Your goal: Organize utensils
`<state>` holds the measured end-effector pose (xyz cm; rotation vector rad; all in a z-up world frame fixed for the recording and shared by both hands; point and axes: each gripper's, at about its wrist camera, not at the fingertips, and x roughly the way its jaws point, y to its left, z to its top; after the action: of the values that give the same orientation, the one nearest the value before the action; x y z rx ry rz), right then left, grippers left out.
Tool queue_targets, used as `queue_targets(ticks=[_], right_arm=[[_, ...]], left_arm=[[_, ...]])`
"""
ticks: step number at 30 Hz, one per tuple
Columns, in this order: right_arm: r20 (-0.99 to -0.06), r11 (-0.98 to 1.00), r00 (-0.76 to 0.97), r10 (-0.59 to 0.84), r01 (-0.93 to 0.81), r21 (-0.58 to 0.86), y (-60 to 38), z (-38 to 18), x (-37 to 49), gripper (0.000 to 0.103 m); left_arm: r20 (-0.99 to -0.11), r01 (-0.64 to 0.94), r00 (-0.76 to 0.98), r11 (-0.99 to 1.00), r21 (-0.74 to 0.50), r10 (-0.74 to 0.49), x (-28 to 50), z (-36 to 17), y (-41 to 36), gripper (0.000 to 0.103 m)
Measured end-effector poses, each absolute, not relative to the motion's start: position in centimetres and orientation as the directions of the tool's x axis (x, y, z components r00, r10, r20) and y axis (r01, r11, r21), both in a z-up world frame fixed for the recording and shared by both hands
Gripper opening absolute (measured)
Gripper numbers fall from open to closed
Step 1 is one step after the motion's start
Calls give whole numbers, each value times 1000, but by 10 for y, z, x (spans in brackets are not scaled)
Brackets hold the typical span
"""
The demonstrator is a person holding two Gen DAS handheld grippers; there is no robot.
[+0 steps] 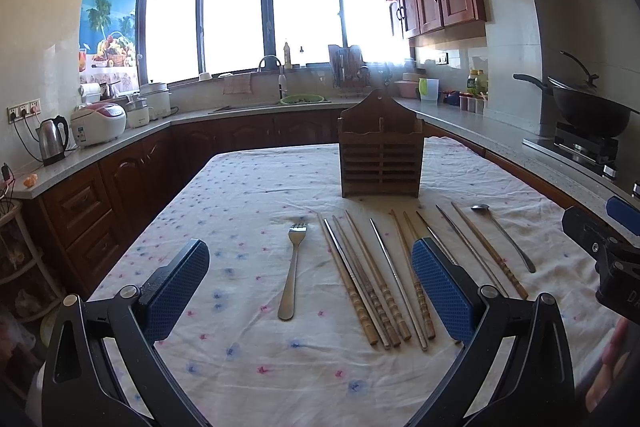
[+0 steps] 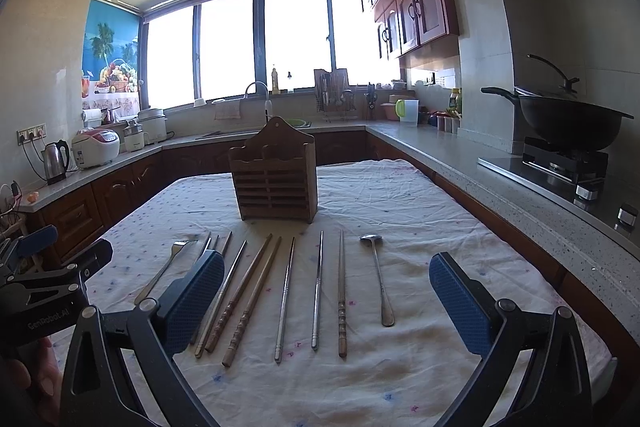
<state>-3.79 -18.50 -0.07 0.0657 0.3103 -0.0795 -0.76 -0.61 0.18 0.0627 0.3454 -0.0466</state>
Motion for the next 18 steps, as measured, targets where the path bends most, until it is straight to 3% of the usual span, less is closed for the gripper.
queue_targets(ticks=[18], right_arm=[[-314,995,947,-64,85,54,-184,-2,-37,103]], left_arm=[[-347,63,937,997,52,-41,-7,0,-7,103]])
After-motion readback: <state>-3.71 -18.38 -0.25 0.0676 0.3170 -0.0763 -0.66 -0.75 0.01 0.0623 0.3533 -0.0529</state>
